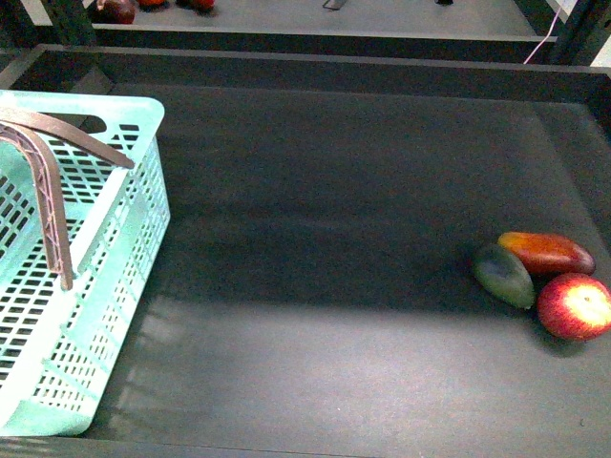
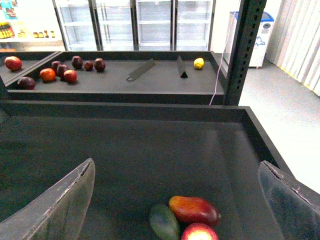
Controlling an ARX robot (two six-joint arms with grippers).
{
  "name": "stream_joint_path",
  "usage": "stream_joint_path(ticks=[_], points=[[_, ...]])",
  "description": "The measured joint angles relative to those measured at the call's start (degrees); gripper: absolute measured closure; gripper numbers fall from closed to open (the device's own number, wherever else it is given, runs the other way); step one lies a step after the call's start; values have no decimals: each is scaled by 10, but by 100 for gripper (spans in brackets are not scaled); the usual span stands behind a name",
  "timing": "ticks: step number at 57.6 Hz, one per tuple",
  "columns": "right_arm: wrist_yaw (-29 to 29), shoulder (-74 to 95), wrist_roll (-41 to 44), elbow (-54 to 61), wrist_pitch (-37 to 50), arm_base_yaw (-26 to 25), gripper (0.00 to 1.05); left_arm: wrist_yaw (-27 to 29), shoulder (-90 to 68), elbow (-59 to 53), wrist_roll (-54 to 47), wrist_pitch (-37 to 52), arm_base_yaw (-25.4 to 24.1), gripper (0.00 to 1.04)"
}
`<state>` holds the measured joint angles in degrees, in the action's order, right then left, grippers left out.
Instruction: Pick apple with right arm and hold basket with left
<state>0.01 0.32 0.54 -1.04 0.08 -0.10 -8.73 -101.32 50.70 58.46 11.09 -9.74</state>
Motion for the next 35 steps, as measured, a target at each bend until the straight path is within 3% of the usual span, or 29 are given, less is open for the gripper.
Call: stream_joint_path(ticks=[21,27,35], points=[[0,0,0,0,0,0,9,-2,-26,17,49,10,0,81],[0,0,0,0,0,0,9,-9,-26,19,55,9,2,89],[0,0,0,0,0,0,9,-17,-12,22,62,6,12,89]])
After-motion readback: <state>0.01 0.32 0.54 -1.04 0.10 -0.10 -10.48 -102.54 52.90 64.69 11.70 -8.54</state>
